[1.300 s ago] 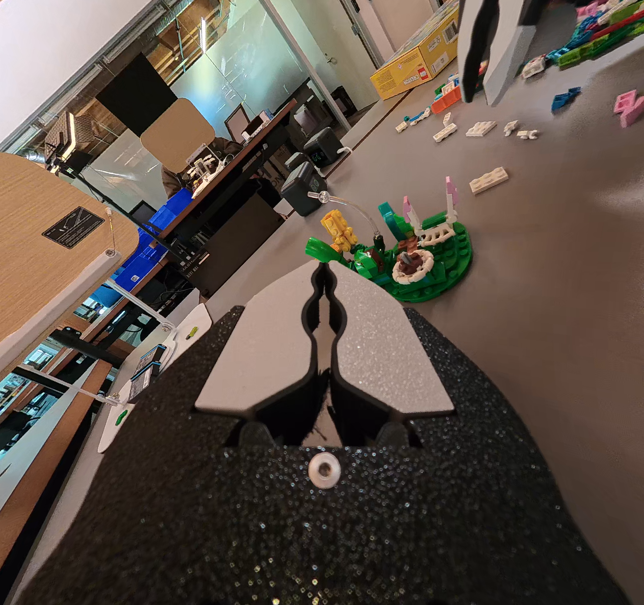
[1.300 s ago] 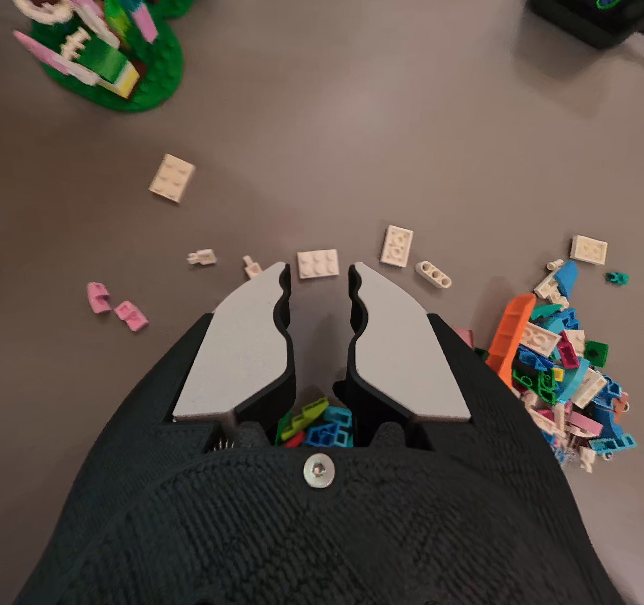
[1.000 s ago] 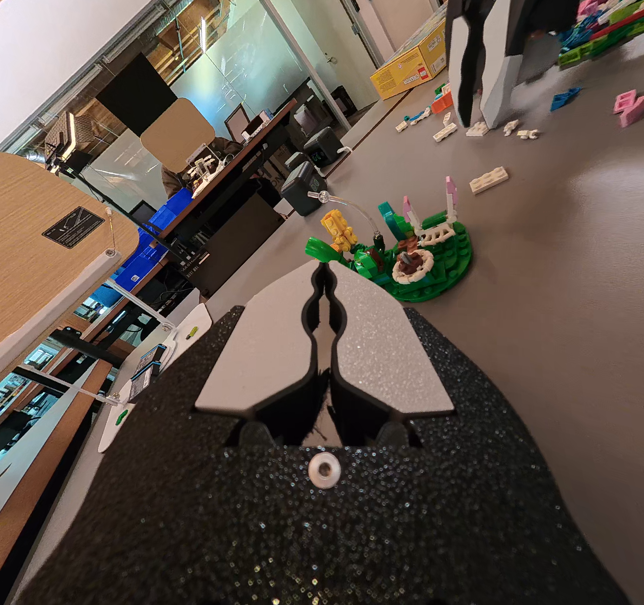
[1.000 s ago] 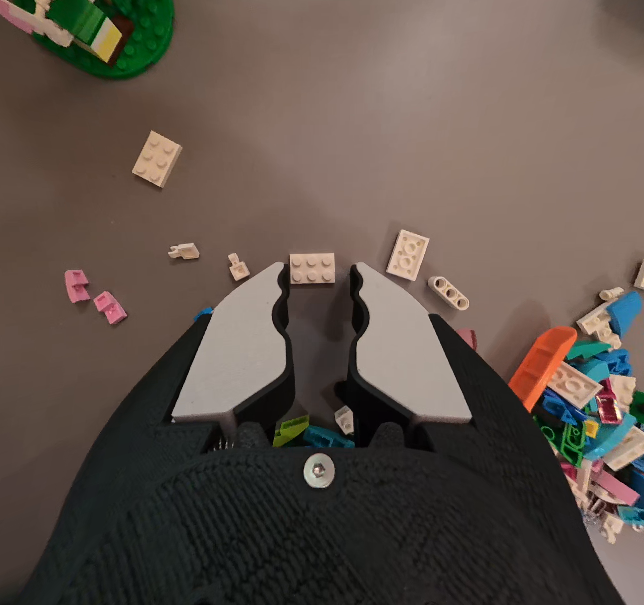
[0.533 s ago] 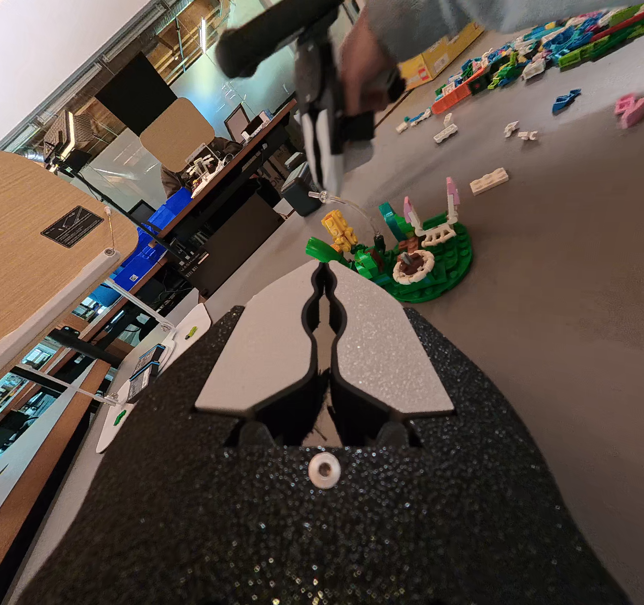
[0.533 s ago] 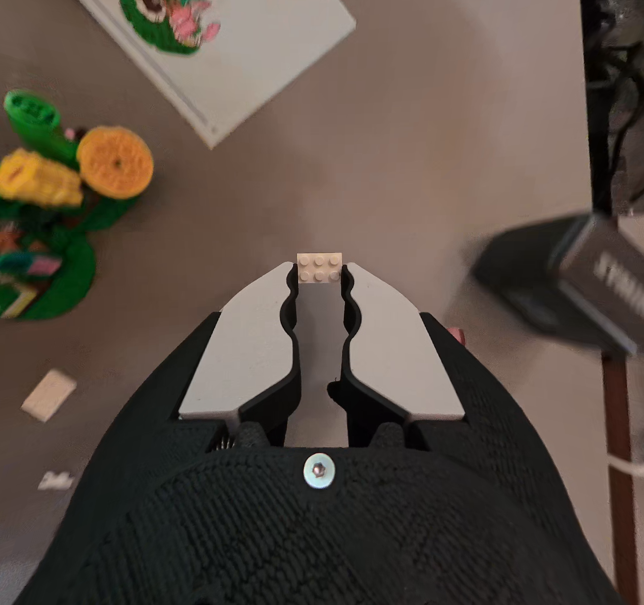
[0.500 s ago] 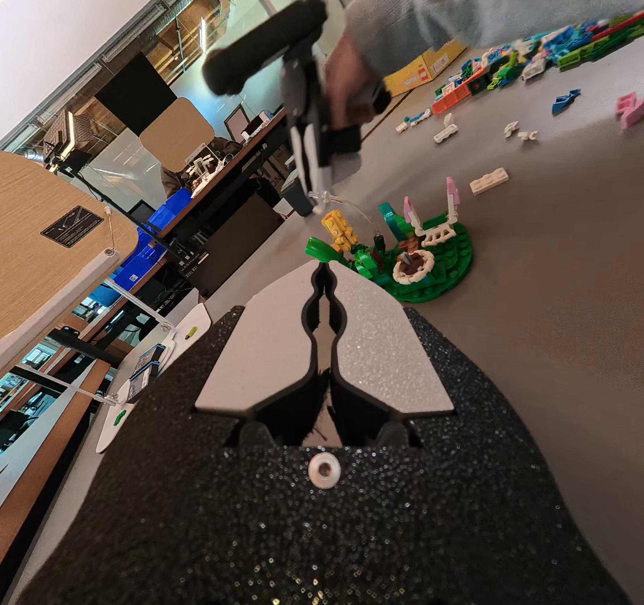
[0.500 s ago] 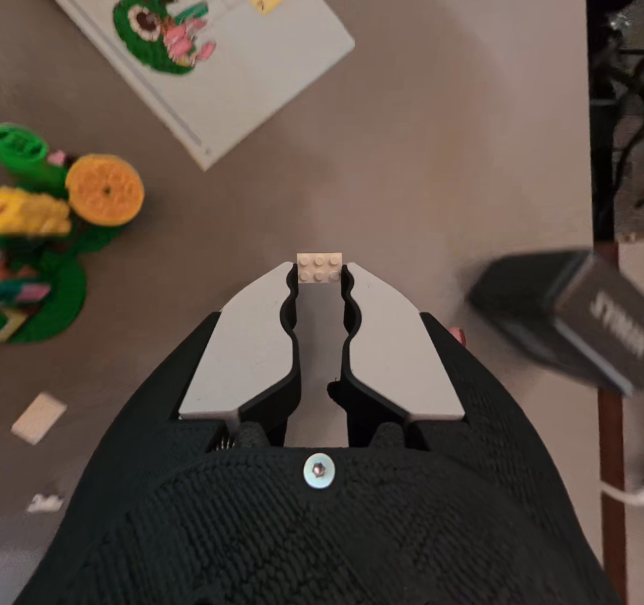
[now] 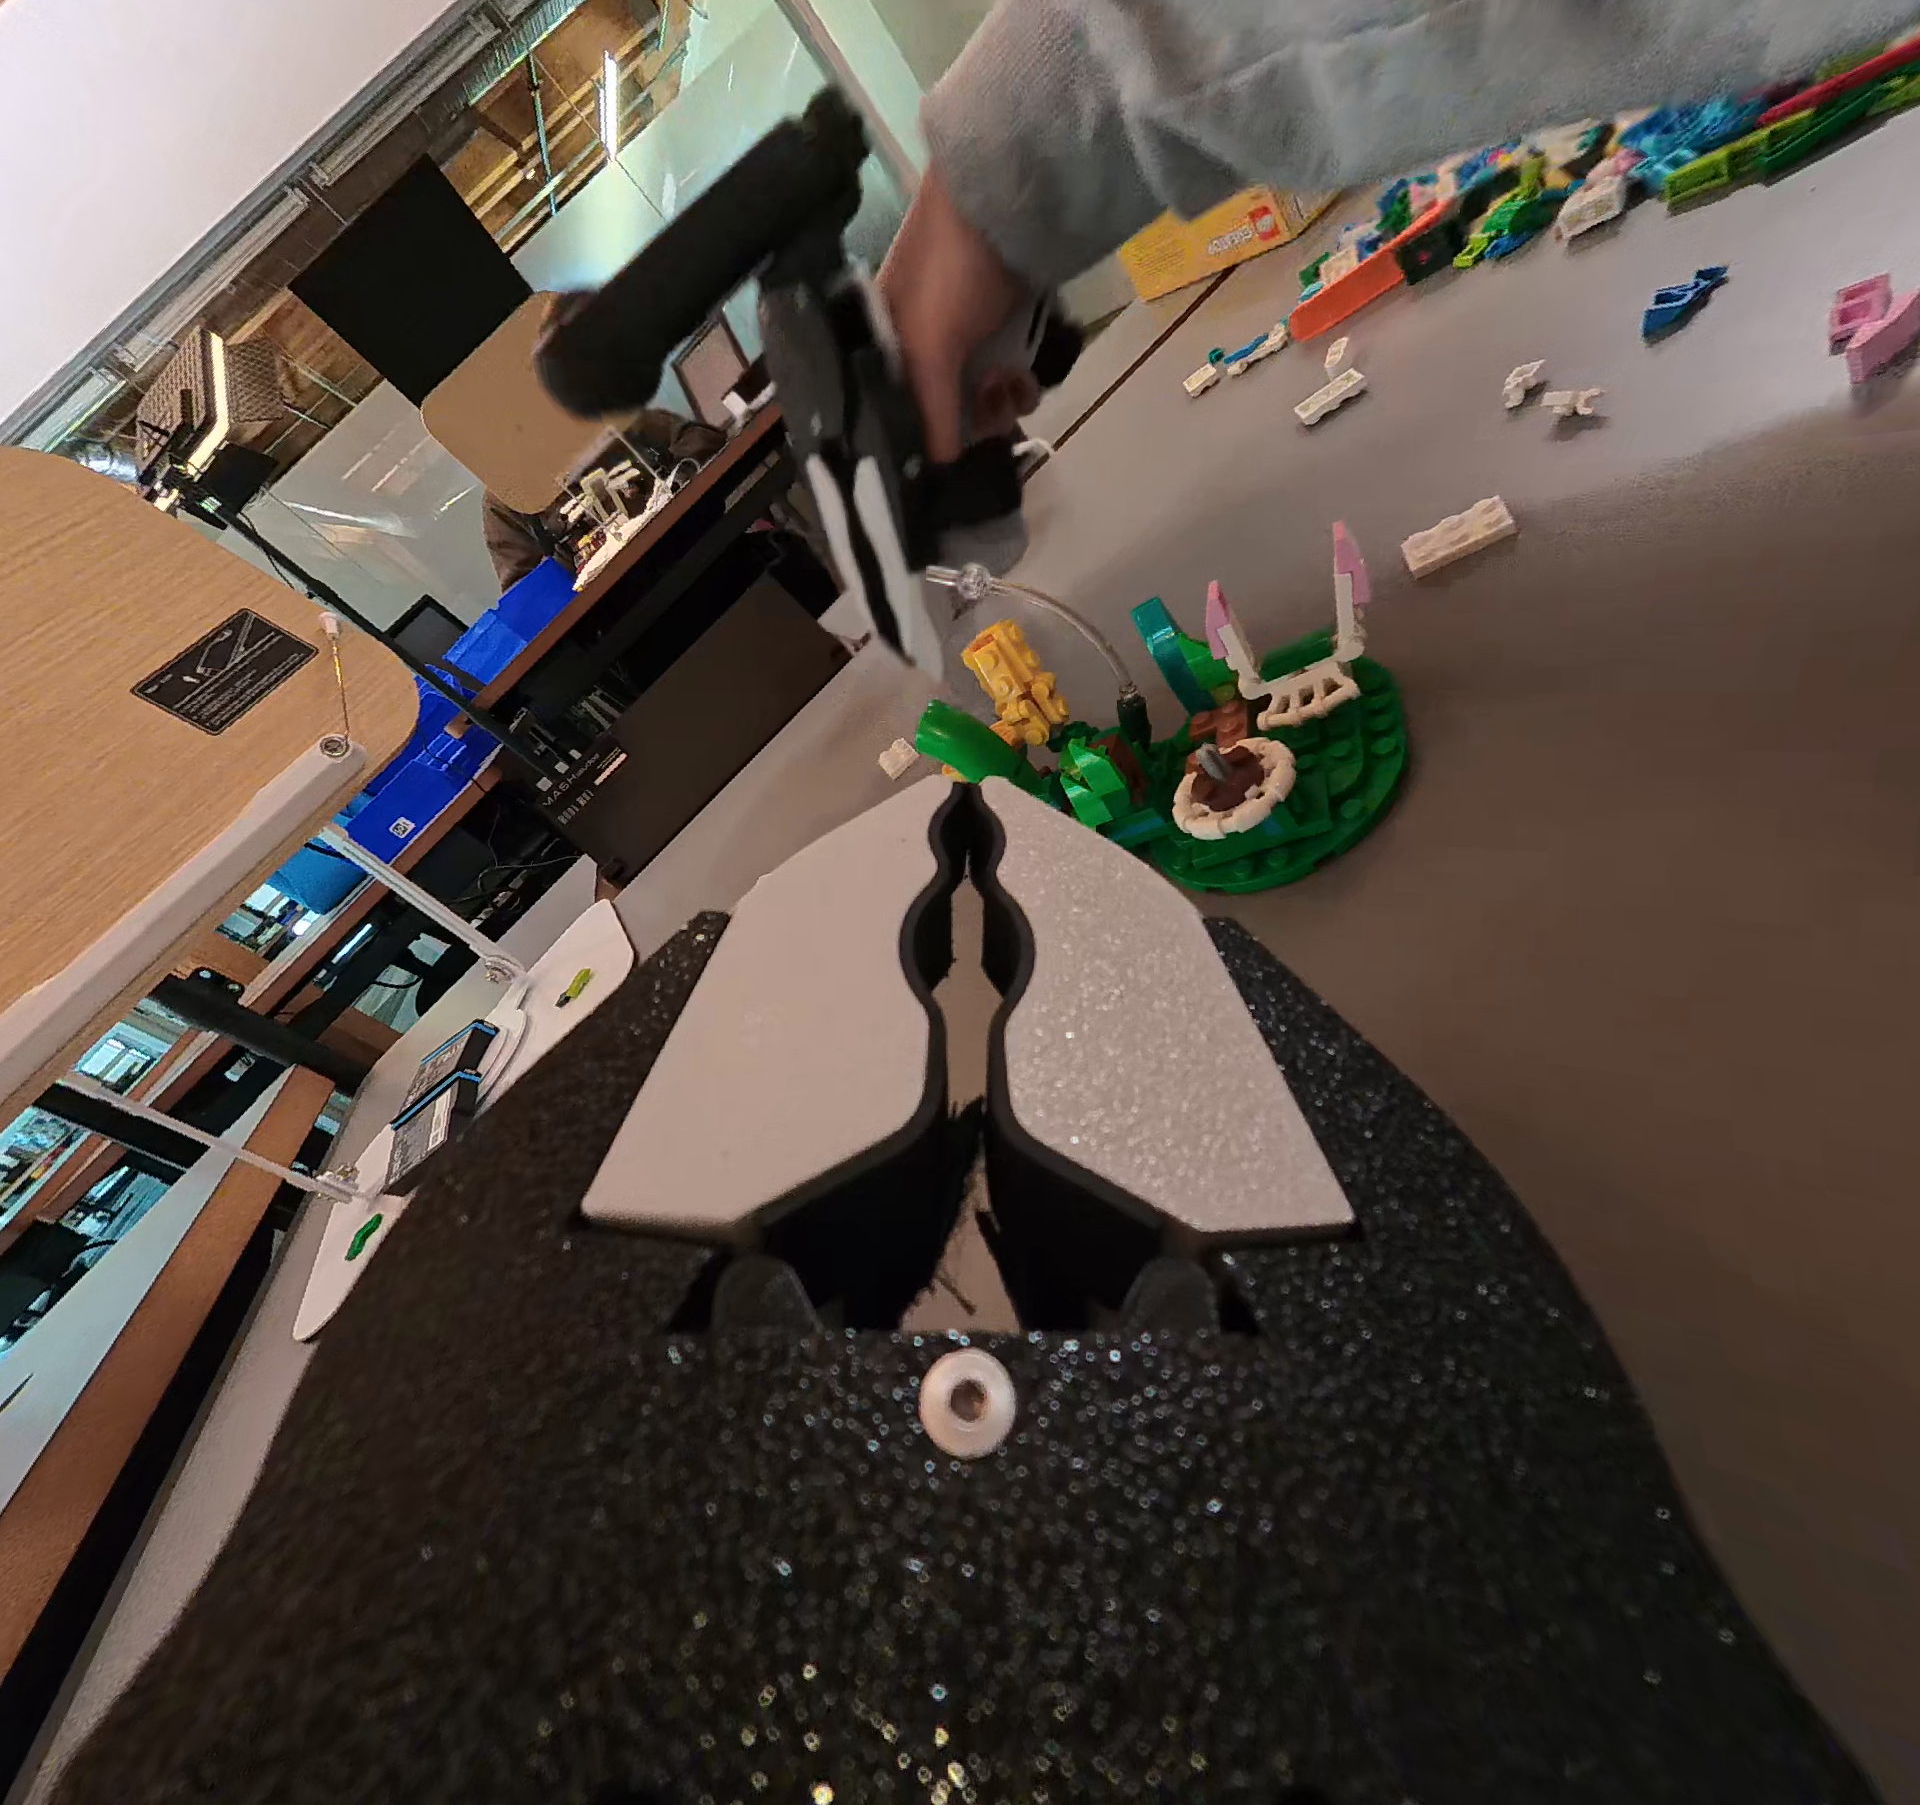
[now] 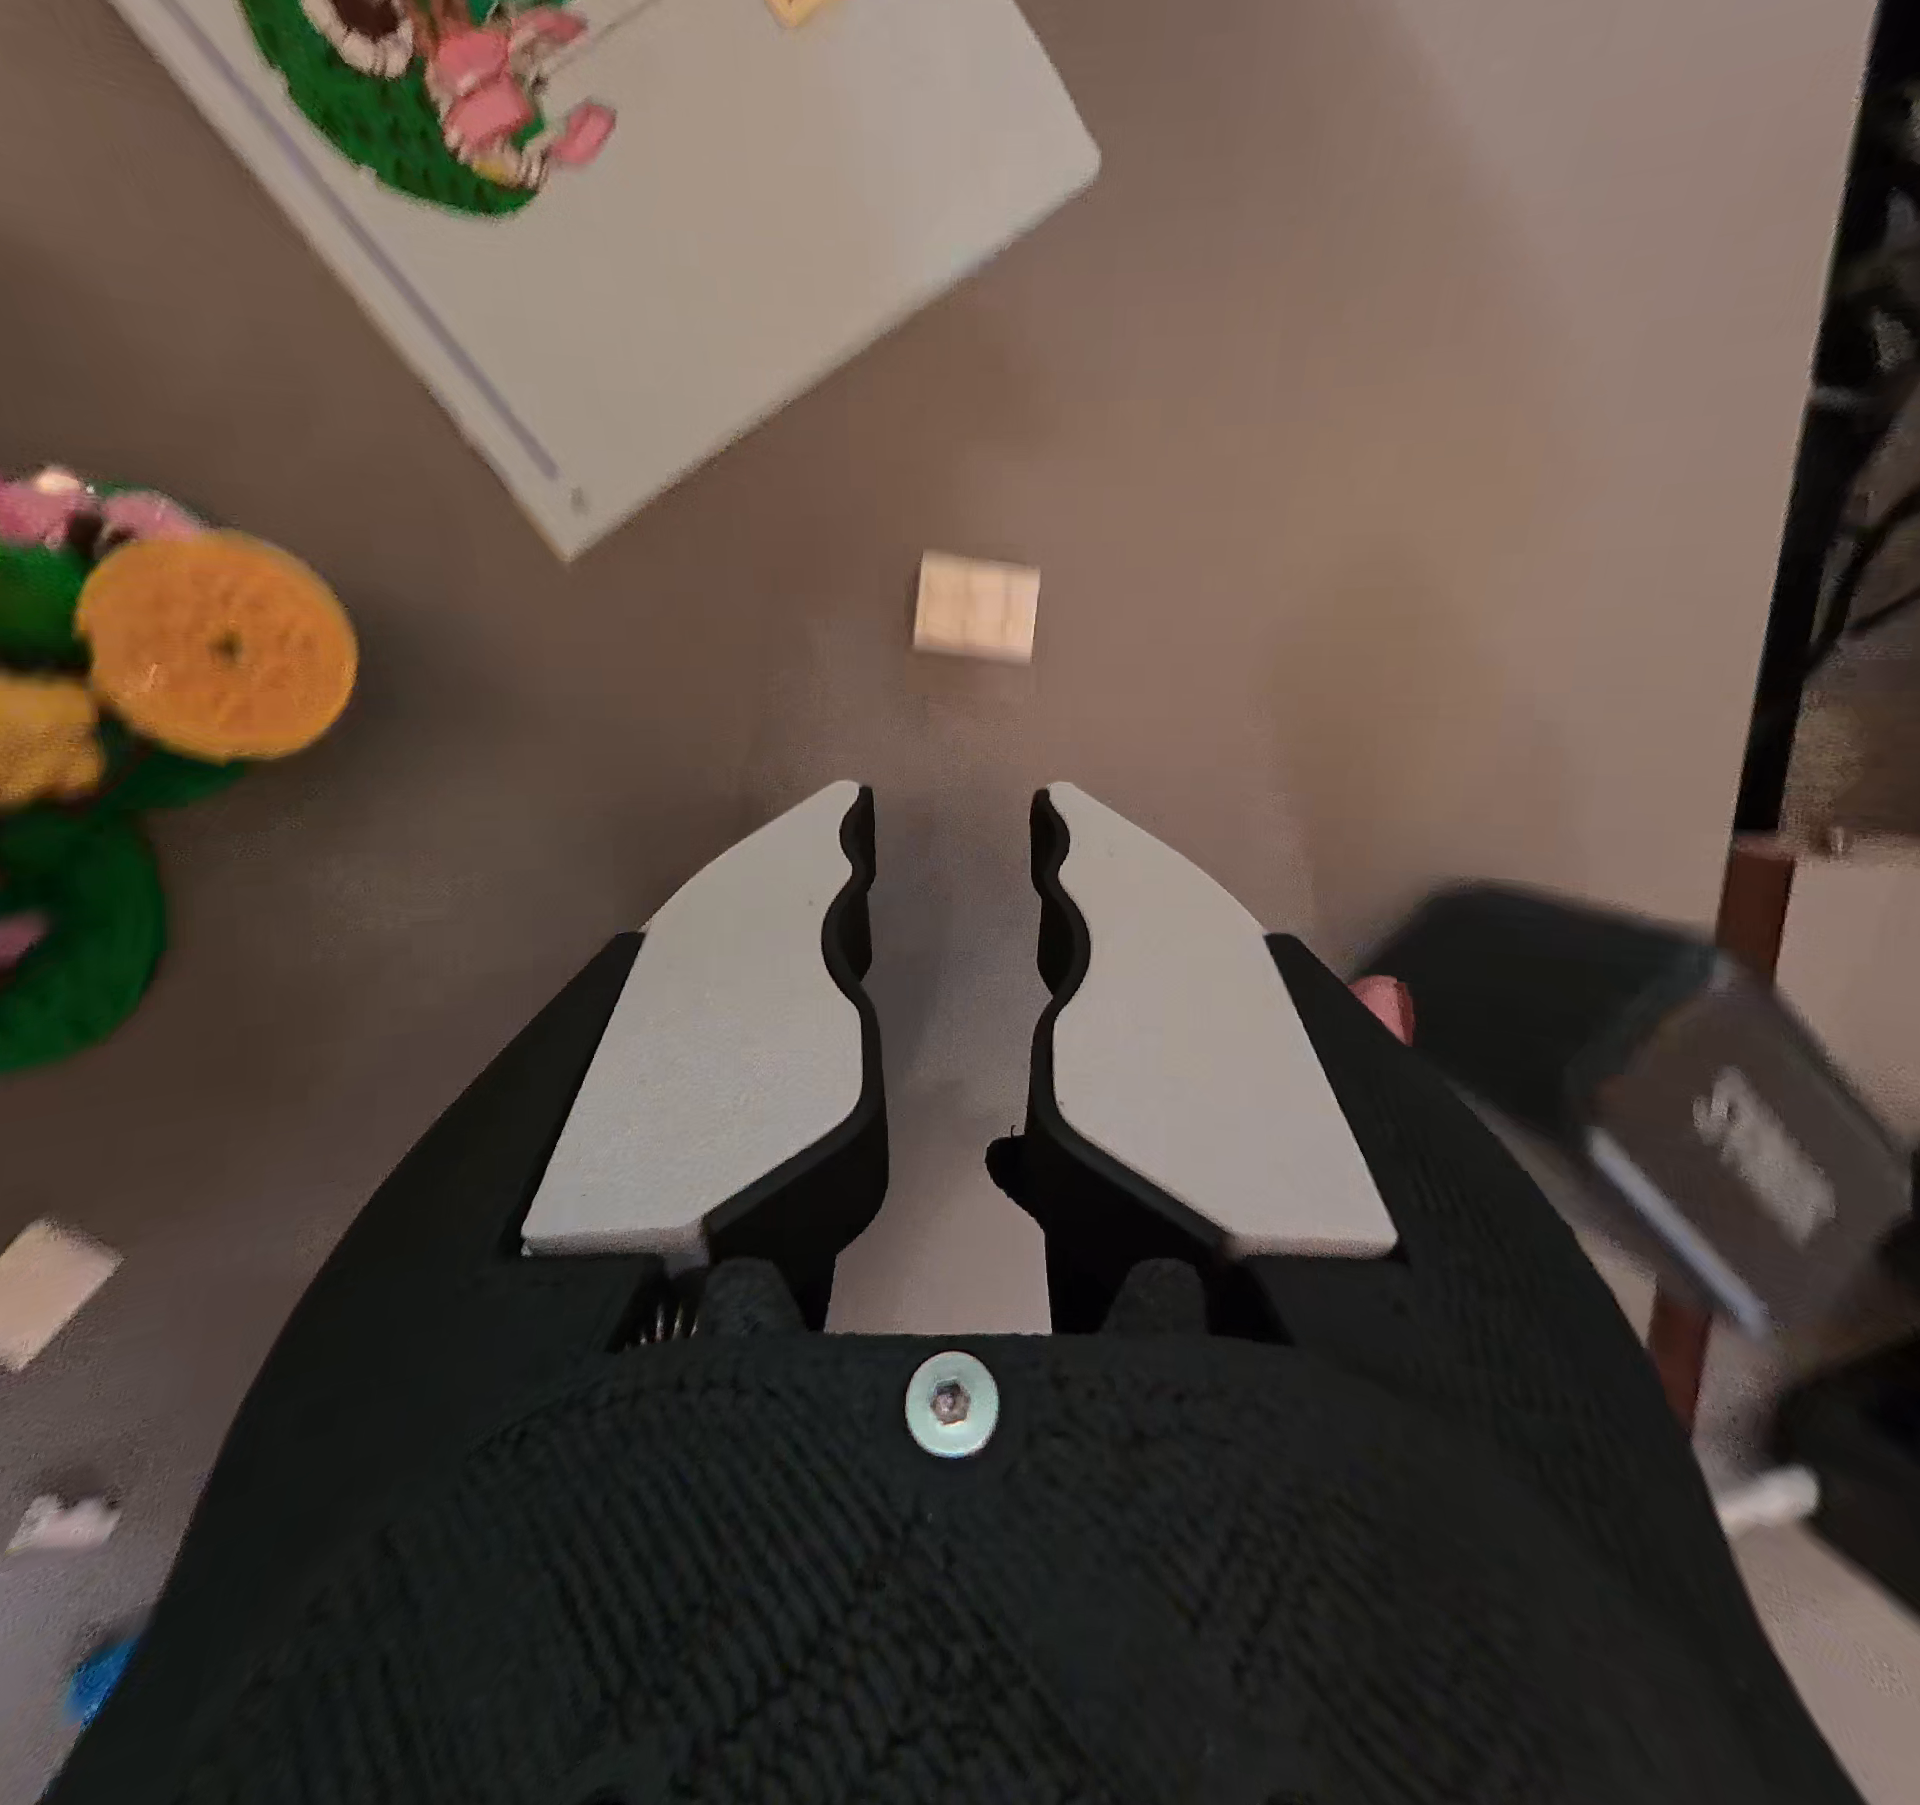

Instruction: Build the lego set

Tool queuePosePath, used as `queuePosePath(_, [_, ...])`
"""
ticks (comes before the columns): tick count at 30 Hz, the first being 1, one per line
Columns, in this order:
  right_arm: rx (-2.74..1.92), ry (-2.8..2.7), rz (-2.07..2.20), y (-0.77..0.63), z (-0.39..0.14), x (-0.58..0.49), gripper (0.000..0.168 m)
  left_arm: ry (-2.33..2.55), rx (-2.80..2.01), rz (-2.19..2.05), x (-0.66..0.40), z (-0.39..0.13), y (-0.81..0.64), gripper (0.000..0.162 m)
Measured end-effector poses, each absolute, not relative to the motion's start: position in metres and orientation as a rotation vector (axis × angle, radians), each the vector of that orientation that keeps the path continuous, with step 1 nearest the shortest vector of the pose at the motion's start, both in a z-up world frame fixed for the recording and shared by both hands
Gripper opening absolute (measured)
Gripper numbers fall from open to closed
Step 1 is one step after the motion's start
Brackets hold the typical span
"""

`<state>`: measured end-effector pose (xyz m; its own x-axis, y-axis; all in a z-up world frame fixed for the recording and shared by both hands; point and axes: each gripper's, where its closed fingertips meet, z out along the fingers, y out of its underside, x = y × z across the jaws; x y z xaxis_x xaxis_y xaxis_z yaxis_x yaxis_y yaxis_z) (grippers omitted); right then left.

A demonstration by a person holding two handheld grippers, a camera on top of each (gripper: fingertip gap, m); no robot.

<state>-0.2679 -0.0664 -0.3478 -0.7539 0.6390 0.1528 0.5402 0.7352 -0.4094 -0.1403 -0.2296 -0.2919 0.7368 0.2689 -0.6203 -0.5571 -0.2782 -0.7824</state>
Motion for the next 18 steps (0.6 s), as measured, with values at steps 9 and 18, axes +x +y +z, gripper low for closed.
queuePosePath(9, [-1.413, -2.636, 0.407, 0.023, -0.342, -0.133, 0.036, 0.234, -1.678, 0.804, -0.140, -0.292, -0.226, 0.000])
queuePosePath(18, [-1.456, -2.664, 0.277, 0.034, -0.364, -0.099, 0.029, 0.239, -1.675, 0.798, -0.139, -0.292, -0.225, 0.000])
